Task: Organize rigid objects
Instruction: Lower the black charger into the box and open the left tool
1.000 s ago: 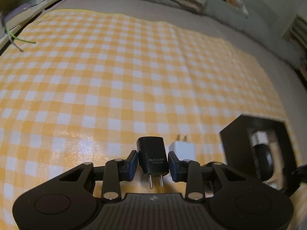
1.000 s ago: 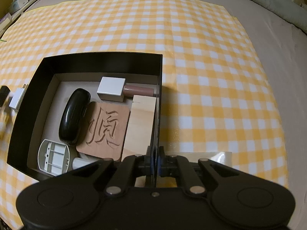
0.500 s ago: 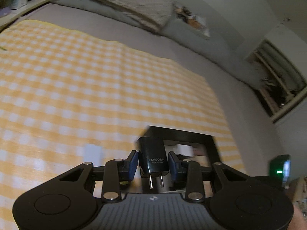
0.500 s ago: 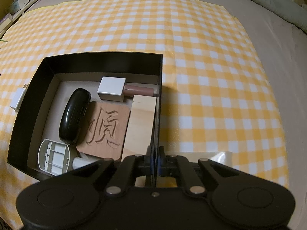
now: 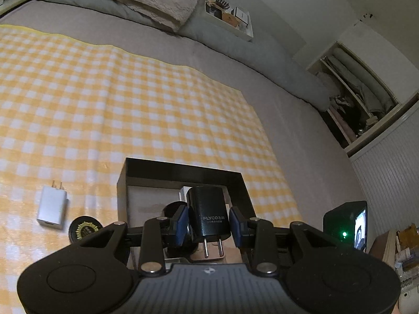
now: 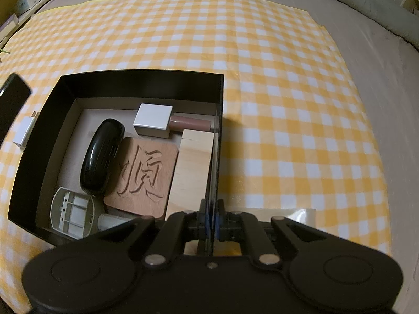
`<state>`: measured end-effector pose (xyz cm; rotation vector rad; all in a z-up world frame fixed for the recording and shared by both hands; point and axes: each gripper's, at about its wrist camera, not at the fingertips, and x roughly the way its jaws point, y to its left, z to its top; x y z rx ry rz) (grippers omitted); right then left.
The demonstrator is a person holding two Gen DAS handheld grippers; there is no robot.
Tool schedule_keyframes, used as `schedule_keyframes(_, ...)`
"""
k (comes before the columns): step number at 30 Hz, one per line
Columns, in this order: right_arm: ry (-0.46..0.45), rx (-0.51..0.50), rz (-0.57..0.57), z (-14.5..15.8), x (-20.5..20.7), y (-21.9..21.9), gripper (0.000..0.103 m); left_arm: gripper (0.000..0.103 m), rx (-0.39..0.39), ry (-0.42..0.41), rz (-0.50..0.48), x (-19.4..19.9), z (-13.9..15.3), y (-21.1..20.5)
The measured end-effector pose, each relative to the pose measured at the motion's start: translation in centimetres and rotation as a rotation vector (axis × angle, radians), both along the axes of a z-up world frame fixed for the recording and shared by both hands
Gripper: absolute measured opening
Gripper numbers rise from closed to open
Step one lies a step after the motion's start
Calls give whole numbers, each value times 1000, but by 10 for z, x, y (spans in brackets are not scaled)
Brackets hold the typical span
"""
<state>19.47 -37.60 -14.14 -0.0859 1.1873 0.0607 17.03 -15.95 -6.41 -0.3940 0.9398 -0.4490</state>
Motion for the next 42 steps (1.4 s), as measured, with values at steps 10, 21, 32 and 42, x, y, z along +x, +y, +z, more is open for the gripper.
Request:
schedule_keyframes(10, -2, -4, 4, 0, -2, 3, 6, 35, 26, 46, 18, 15, -14, -8)
schedule_keyframes(21, -2, -9, 4, 0, -2, 3, 6, 35, 99, 75, 41, 13, -23, -2)
schedule_keyframes(32, -2, -11, 2, 0, -1, 3, 6, 65, 124, 112, 41, 8, -28, 2)
schedule_keyframes(42, -1, -14, 5, 0, -1, 4, 6, 95, 153, 62, -2, -2, -18, -4)
